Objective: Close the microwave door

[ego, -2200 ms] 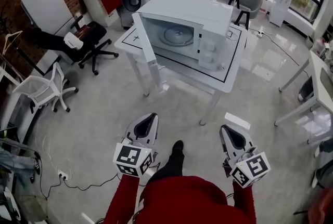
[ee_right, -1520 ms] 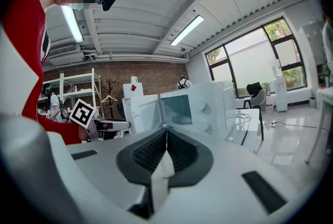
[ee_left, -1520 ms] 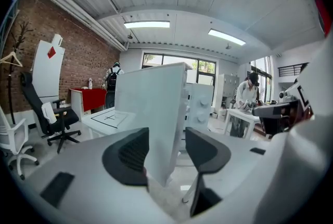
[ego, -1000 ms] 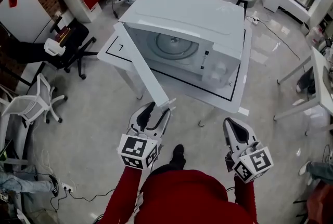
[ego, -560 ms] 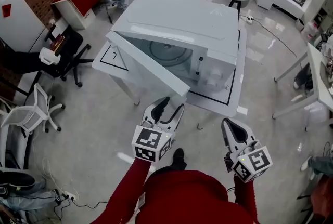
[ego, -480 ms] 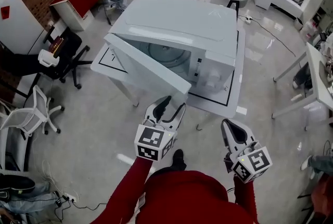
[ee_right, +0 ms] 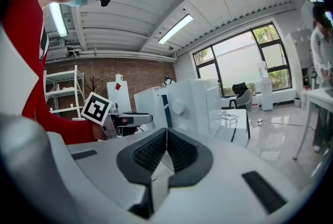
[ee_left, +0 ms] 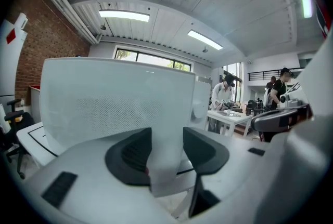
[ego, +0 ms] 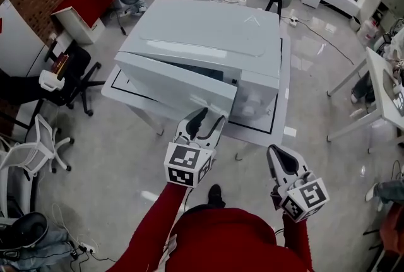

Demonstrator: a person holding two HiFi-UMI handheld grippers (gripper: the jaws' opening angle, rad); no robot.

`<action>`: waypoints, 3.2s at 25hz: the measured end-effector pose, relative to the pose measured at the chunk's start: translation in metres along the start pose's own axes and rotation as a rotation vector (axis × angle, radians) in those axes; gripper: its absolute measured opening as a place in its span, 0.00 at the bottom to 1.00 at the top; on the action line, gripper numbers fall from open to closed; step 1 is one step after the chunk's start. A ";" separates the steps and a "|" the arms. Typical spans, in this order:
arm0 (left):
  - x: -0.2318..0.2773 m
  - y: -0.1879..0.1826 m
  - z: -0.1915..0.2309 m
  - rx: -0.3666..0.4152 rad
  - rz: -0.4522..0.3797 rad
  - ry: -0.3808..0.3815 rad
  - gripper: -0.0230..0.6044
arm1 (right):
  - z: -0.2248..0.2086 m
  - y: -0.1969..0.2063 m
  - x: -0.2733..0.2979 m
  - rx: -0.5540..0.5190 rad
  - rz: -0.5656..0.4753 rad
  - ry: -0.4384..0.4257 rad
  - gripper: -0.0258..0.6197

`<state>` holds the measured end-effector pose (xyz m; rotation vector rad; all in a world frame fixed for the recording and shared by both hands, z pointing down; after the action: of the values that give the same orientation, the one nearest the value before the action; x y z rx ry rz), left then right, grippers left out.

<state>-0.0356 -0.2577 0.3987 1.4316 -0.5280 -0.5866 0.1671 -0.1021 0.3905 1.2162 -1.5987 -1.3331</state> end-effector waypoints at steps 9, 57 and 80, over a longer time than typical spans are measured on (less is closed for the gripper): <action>0.026 -0.009 0.012 -0.010 -0.008 -0.076 0.22 | -0.007 -0.002 0.005 -0.002 -0.001 0.022 0.06; 0.014 -0.043 0.017 -0.063 -0.188 0.080 0.05 | -0.004 -0.013 0.029 -0.008 -0.037 -0.034 0.06; -0.099 -0.035 -0.015 -0.044 -0.183 0.123 0.05 | 0.031 -0.011 0.010 -0.023 -0.082 -0.110 0.06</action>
<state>-0.1025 -0.1827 0.3640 1.4732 -0.2870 -0.6467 0.1380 -0.1025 0.3732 1.2242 -1.6198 -1.4897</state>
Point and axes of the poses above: the fingertips, and each gripper's own axes: x forward along the fingers, z to its left, y out of its underside, the point moved 9 cm from there along -x, backward along the fingers, and after that the axes turned 15 degrees about -z, right-handed, at the moved point
